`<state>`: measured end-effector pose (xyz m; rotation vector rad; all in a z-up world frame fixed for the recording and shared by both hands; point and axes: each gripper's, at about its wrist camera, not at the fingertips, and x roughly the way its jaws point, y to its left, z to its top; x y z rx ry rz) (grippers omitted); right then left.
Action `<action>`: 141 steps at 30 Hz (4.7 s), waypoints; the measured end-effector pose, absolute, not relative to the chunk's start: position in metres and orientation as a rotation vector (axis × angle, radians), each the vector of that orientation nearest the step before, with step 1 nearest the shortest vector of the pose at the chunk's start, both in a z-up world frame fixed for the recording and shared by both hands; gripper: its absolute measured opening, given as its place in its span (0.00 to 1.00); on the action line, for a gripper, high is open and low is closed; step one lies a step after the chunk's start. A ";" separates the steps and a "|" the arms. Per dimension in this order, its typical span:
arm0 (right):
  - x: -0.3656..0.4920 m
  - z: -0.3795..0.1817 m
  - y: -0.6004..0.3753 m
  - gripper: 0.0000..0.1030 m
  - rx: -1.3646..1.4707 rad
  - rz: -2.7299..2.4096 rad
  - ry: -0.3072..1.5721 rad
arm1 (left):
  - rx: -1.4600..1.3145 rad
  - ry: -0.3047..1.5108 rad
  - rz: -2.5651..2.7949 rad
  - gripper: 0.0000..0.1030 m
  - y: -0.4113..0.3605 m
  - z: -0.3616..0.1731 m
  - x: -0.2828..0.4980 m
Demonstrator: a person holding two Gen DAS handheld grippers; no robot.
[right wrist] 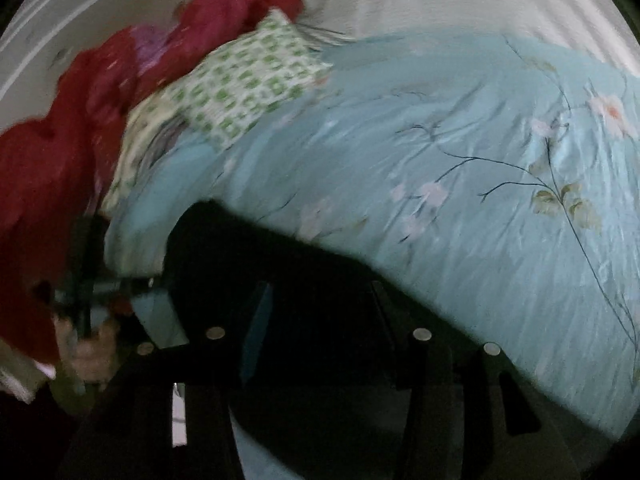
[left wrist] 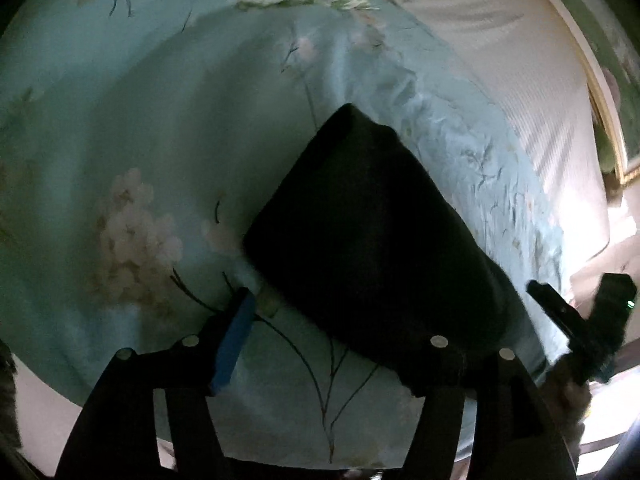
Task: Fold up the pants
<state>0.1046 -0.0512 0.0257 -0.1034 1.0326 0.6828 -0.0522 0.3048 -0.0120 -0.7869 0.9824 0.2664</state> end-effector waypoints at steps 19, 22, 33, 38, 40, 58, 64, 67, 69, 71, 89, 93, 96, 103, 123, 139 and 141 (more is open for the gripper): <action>0.136 0.005 -0.002 0.07 -0.360 0.754 1.125 | -0.659 0.818 0.273 0.17 0.299 0.021 -0.036; 0.123 0.038 0.007 0.05 -0.414 0.739 0.997 | -0.555 0.757 0.274 0.17 0.292 0.043 -0.043; 0.132 -0.017 0.027 0.05 -0.554 0.596 0.955 | -0.342 0.861 0.376 0.20 0.290 0.001 -0.017; 0.138 -0.018 0.014 0.06 -0.508 0.467 0.942 | -0.275 0.900 0.436 0.45 0.290 -0.003 -0.021; 0.138 -0.004 -0.005 0.06 -0.432 0.435 0.940 | -0.272 0.886 0.467 0.48 0.293 0.007 -0.031; 0.015 0.076 -0.156 0.47 -0.086 0.299 0.887 | -0.167 0.853 0.039 0.57 0.155 0.067 0.022; -0.022 0.085 -0.204 0.47 -0.017 0.186 0.875 | -0.044 0.899 -0.180 0.60 0.069 0.065 0.058; -0.036 0.088 -0.226 0.47 0.024 0.133 0.867 | 0.001 0.921 -0.270 0.60 0.034 0.065 0.068; -0.044 0.091 -0.235 0.47 0.039 0.103 0.857 | 0.033 0.939 -0.329 0.61 0.013 0.064 0.077; -0.052 0.093 -0.248 0.47 0.058 0.065 0.845 | 0.059 0.945 -0.362 0.61 -0.004 0.065 0.082; -0.085 0.101 -0.328 0.47 0.255 -0.135 0.748 | 0.270 1.033 -0.690 0.65 -0.155 0.056 0.135; -0.096 0.099 -0.342 0.47 0.354 -0.161 0.739 | 0.307 1.054 -0.737 0.65 -0.180 0.050 0.144; -0.096 0.087 -0.350 0.47 0.435 -0.174 0.769 | 0.332 1.075 -0.759 0.65 -0.194 0.045 0.151; -0.076 0.077 -0.362 0.48 0.617 -0.119 0.698 | 0.390 1.125 -0.875 0.65 -0.224 0.036 0.157; -0.088 0.079 -0.365 0.11 0.548 -0.026 0.641 | 0.349 1.153 -1.068 0.09 -0.281 0.019 0.160; -0.031 0.119 -0.266 0.11 0.470 0.504 0.662 | 0.140 0.937 -0.917 0.09 -0.123 0.108 0.126; -0.021 0.116 -0.248 0.11 0.453 0.532 0.686 | 0.119 0.931 -0.890 0.09 -0.101 0.109 0.122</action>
